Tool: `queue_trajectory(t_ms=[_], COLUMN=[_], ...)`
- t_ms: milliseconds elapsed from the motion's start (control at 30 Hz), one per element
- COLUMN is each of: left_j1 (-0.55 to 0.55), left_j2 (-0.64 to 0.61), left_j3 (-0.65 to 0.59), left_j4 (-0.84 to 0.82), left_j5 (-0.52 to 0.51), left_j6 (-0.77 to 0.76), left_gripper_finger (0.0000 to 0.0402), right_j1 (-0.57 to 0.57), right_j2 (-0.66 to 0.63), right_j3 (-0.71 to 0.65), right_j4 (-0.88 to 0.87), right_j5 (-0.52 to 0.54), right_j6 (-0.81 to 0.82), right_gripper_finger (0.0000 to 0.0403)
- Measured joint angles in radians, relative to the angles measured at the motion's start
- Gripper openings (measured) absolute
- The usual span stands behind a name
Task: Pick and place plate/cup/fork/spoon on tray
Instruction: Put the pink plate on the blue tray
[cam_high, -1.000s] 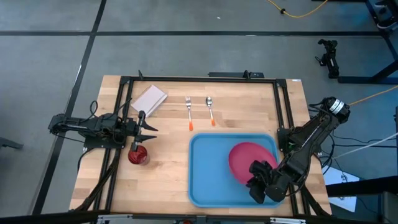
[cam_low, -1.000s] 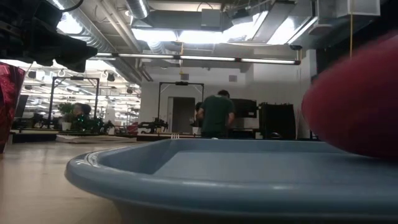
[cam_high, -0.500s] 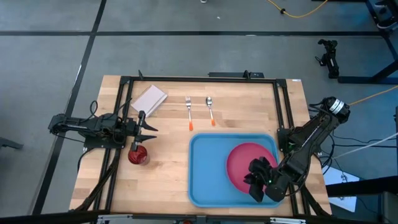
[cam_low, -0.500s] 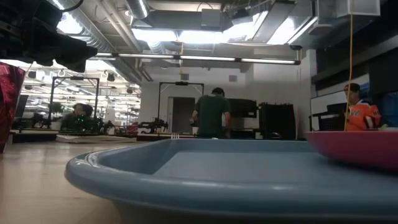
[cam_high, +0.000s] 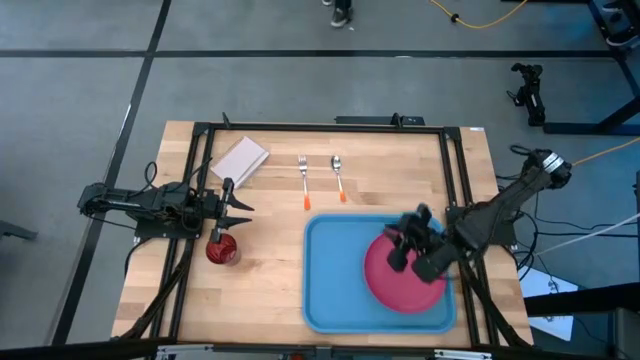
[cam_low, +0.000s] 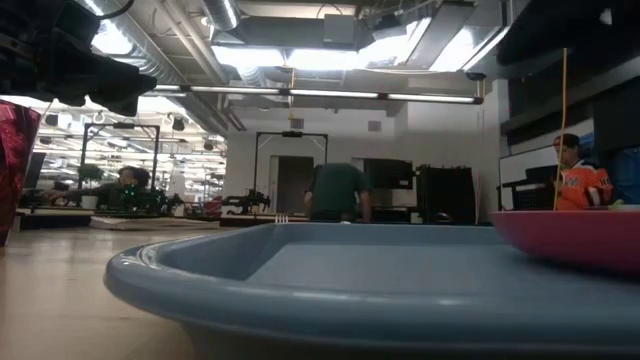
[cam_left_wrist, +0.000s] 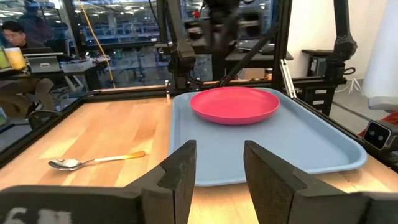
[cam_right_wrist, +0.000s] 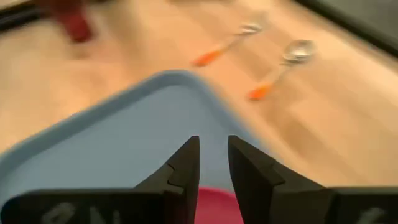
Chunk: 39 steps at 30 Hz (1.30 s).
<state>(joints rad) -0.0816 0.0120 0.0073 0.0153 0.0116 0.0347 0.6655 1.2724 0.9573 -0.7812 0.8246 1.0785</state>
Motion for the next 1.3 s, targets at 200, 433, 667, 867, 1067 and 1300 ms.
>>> queue_trajectory(t_ms=[200, 433, 667, 867, 1067, 1300], left_j1=[0.0, 0.0, 0.0, 0.0, 0.0, 0.0], left_j2=[0.0, 0.0, 0.0, 0.0, 0.0, 0.0], left_j3=[0.0, 0.0, 0.0, 0.0, 0.0, 0.0], left_j4=[0.0, 0.0, 0.0, 0.0, 0.0, 0.0], left_j5=[0.0, 0.0, 0.0, 0.0, 0.0, 0.0], left_j6=[0.0, 0.0, 0.0, 0.0, 0.0, 0.0], left_gripper_finger=[0.0127, 0.0127, 0.0127, 0.0127, 0.0127, 0.0127], right_j1=[-0.162, -0.28, -0.331, -0.357, -0.363, -0.363], right_j2=[-0.015, -0.013, -0.014, -0.014, -0.013, -0.013], right_j3=[-0.02, -0.194, -0.3, -0.37, -0.393, -0.393], right_j4=[-0.235, -0.12, 0.033, 0.106, 0.155, 0.204], right_j5=[-0.114, -0.28, -0.359, -0.439, -0.493, -0.618], right_j6=[0.242, 0.386, 0.514, 0.52, 0.518, 0.517], right_gripper_finger=[0.0088, 0.0088, 0.0088, 0.0088, 0.0088, 0.0088])
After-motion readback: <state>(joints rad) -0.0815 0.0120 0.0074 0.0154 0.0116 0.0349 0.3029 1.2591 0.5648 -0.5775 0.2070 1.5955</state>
